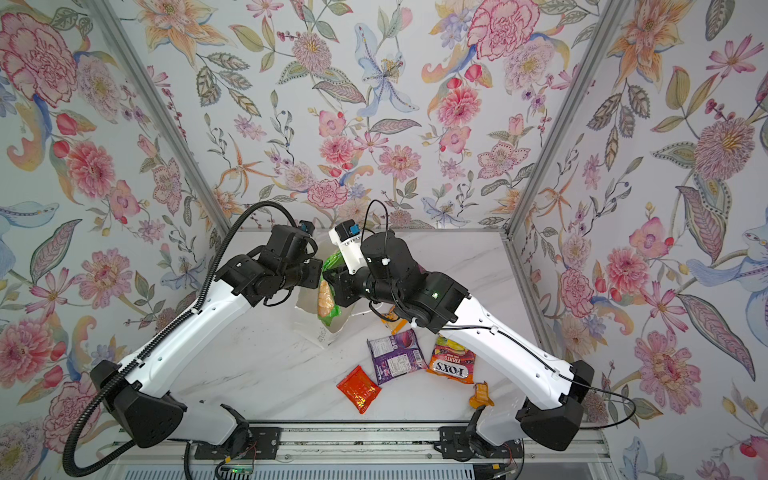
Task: Place the snacks into the paper bag
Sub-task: 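Lower the chip bag into the paper bag and open the right gripper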
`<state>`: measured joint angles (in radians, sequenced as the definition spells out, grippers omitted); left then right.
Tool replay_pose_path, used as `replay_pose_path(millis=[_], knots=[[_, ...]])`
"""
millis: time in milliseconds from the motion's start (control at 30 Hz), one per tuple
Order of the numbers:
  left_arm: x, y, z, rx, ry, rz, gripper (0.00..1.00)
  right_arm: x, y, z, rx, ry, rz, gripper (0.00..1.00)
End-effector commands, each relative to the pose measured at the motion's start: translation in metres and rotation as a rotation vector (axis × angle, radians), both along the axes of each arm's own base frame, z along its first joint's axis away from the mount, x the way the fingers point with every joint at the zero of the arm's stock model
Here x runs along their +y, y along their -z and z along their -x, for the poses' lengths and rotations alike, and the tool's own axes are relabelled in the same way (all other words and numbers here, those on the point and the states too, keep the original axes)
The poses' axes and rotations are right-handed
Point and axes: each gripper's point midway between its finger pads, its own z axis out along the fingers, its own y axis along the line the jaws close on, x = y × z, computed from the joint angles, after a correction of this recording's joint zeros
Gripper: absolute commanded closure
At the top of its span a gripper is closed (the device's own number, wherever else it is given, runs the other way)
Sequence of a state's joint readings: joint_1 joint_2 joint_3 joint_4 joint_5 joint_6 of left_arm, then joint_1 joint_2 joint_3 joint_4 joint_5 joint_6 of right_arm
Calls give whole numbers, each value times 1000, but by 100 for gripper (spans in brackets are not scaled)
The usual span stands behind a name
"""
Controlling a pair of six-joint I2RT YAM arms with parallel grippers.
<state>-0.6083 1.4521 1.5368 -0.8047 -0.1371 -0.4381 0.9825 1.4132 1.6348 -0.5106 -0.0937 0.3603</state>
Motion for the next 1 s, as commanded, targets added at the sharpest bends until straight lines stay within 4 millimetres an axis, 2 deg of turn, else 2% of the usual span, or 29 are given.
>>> replay_pose_path(millis=[0, 433, 567, 733, 967], knots=[[0, -12, 4, -36, -7, 34, 100, -8, -12, -4, -36, 46, -39, 100], [7, -8, 5, -41, -28, 15, 100, -41, 29, -40, 18, 259, 76, 100], [11, -8, 7, -44, -35, 5, 100, -42, 40, -42, 58, 274, 119, 100], [13, -12, 9, -54, -37, 7, 100, -45, 66, -49, 98, 318, 219, 100], [4, -9, 11, -52, 6, 41, 100, -36, 83, -51, 145, 316, 270, 100]])
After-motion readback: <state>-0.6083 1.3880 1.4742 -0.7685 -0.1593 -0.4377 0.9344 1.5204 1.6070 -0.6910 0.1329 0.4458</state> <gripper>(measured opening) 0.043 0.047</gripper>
